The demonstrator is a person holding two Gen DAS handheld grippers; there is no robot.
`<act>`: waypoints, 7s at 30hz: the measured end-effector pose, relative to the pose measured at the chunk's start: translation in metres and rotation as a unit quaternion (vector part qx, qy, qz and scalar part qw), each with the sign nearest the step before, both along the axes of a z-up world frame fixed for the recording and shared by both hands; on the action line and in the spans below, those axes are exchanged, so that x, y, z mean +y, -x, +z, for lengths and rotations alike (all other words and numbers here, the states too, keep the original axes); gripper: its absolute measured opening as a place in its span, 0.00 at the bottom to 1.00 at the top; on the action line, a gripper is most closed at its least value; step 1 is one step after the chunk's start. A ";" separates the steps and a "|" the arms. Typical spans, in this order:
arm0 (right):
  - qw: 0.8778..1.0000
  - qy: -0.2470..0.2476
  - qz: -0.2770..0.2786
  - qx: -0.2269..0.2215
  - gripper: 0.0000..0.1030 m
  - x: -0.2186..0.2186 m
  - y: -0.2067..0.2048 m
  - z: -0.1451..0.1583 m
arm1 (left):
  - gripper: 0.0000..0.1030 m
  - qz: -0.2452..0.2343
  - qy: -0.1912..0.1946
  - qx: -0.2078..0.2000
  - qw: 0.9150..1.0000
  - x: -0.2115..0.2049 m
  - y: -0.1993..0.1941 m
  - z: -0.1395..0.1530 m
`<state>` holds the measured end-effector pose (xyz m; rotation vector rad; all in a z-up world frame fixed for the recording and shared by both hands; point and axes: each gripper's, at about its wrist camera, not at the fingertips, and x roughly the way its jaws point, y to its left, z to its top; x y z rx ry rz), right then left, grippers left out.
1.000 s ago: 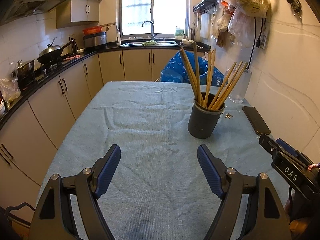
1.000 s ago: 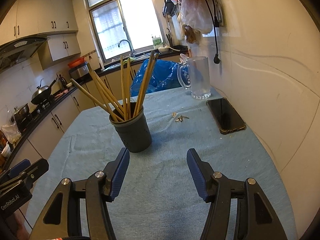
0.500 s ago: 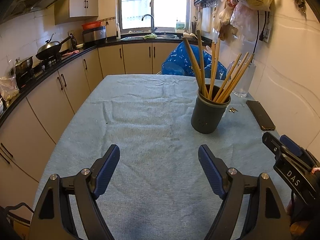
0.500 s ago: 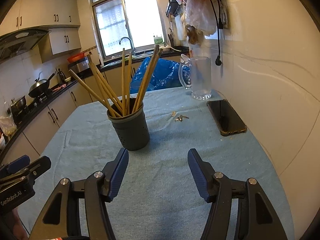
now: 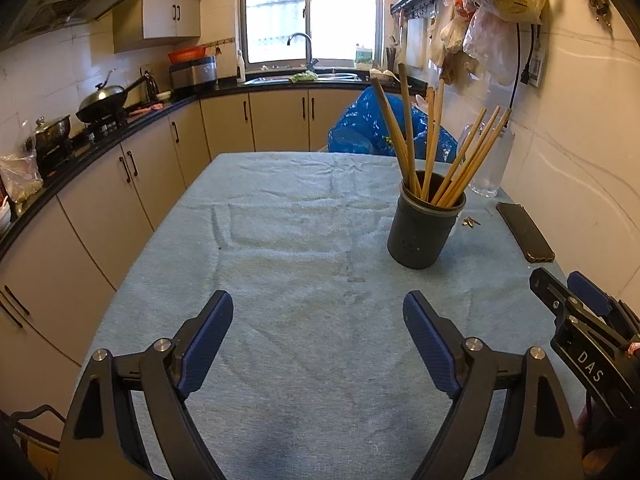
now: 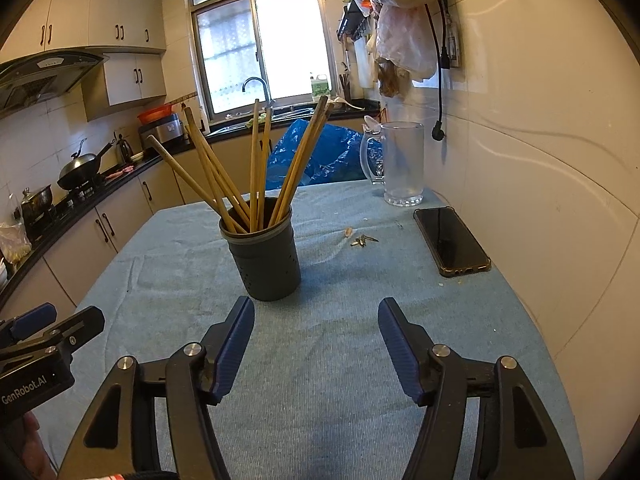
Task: Organize utensils
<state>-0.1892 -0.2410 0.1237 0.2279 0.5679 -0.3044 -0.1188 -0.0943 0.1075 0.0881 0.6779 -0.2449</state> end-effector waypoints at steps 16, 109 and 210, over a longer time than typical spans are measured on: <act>1.000 0.011 -0.004 -0.026 0.68 0.008 0.023 0.012 | 1.00 0.083 0.028 -0.157 0.984 0.030 0.047 0.043; 0.990 -0.122 0.063 -0.043 0.56 -0.062 -0.067 0.032 | 0.89 -0.030 0.038 -0.088 0.995 -0.037 -0.018 0.064; 0.995 0.060 -0.001 -0.082 0.81 0.024 0.058 0.025 | 1.00 0.054 -0.005 -0.105 0.993 0.002 0.073 0.027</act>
